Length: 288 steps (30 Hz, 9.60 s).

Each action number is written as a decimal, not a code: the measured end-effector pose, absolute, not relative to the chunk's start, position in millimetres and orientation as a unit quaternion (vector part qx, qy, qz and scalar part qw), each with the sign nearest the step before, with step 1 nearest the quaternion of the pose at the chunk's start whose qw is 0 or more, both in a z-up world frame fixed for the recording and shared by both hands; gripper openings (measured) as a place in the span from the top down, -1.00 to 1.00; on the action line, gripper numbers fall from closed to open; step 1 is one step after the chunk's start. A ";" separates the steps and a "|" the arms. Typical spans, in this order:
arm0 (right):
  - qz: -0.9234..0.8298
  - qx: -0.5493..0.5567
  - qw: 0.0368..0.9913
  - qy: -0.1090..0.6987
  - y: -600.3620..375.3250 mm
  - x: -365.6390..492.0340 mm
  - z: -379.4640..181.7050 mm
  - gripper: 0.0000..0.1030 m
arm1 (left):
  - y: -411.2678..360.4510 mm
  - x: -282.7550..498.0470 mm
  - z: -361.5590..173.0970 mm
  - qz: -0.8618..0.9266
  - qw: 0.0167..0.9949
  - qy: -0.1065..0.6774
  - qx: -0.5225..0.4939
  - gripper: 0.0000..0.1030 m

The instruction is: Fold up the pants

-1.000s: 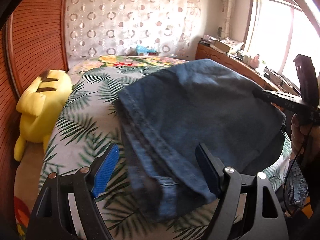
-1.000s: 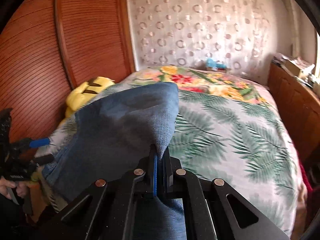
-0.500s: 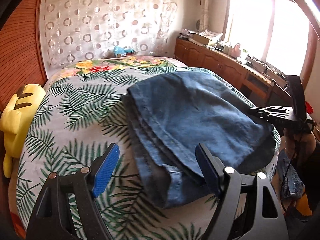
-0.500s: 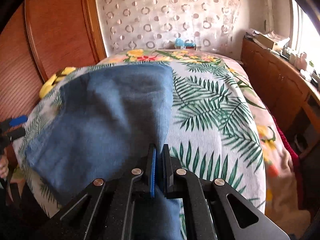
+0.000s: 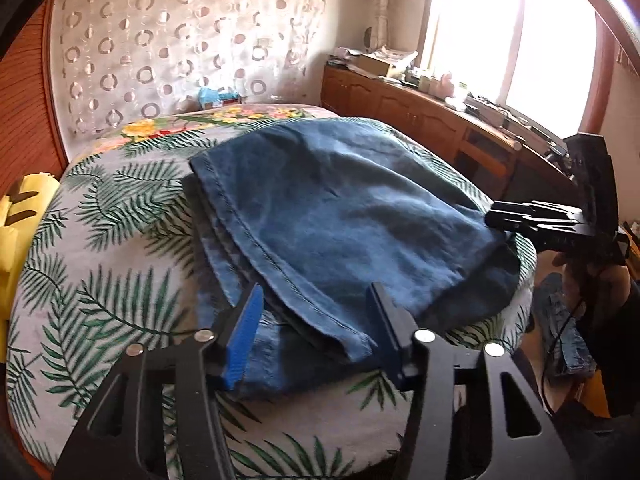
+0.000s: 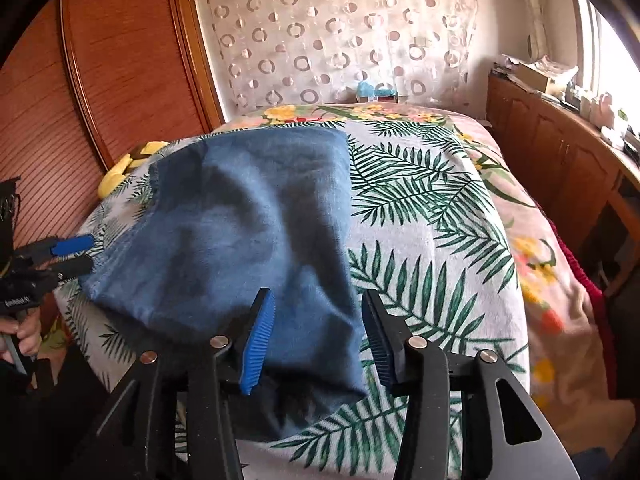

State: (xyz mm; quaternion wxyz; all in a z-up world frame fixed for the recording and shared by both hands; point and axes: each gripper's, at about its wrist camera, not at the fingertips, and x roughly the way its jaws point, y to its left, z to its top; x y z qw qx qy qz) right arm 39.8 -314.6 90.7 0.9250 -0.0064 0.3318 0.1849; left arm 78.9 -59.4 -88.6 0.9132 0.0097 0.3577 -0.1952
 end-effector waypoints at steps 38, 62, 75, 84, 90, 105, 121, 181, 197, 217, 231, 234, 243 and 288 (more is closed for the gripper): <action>0.171 0.028 0.911 0.375 -315.2 52.4 67.9 -0.06 | -39.2 78.9 -108.2 -0.166 0.903 0.397 -0.002 0.09; 0.200 0.035 0.907 0.369 -309.7 46.9 65.0 0.47 | -38.7 71.4 -86.9 -0.152 0.919 0.363 0.003 0.04; 0.220 0.036 0.932 0.287 -295.0 28.7 123.2 0.76 | -32.5 67.9 -74.2 -0.144 0.926 0.350 0.003 0.04; 0.297 -0.021 0.922 0.247 -214.2 25.5 159.1 0.77 | 6.1 53.9 -55.4 -0.111 0.940 0.322 -0.018 0.04; 0.361 -0.068 0.891 0.268 -136.3 22.2 139.7 0.78 | 41.8 43.4 -49.2 -0.077 0.948 0.308 -0.037 0.04; 0.430 -0.101 0.824 0.355 -70.3 20.0 92.6 0.72 | 79.8 39.8 -49.5 -0.037 0.953 0.296 -0.059 0.04; 0.307 -0.075 0.905 0.285 -151.2 55.6 135.8 0.01 | 44.3 57.2 -67.1 -0.087 0.940 0.327 -0.046 0.04; 0.417 0.153 0.800 0.403 200.5 450.1 1.9 0.48 | 181.2 224.4 -50.5 0.031 0.938 0.340 -0.061 0.46; 0.368 -0.076 0.832 0.408 220.3 467.8 -11.8 -0.03 | 196.3 239.0 -92.7 0.038 0.921 0.384 -0.061 0.46; 0.326 -0.100 0.856 0.389 219.4 531.9 -52.3 0.21 | 194.5 235.4 -98.9 0.043 0.922 0.377 -0.073 0.06; 0.317 -0.048 0.892 0.320 93.4 424.8 -36.0 0.21 | 146.8 200.0 -49.0 0.021 0.944 0.328 -0.034 -0.68; 0.312 -0.046 0.899 0.303 66.2 397.8 -34.5 0.20 | 126.8 188.7 -34.3 0.009 0.950 0.313 -0.018 -0.70; 0.285 -0.038 0.921 0.261 -4.8 304.7 -15.7 0.20 | 73.3 148.3 8.7 -0.010 0.965 0.262 0.016 -0.74; 0.111 0.012 0.982 0.153 -55.4 123.9 -6.9 -0.24 | -43.2 60.5 50.3 -0.051 0.974 0.220 0.010 -0.75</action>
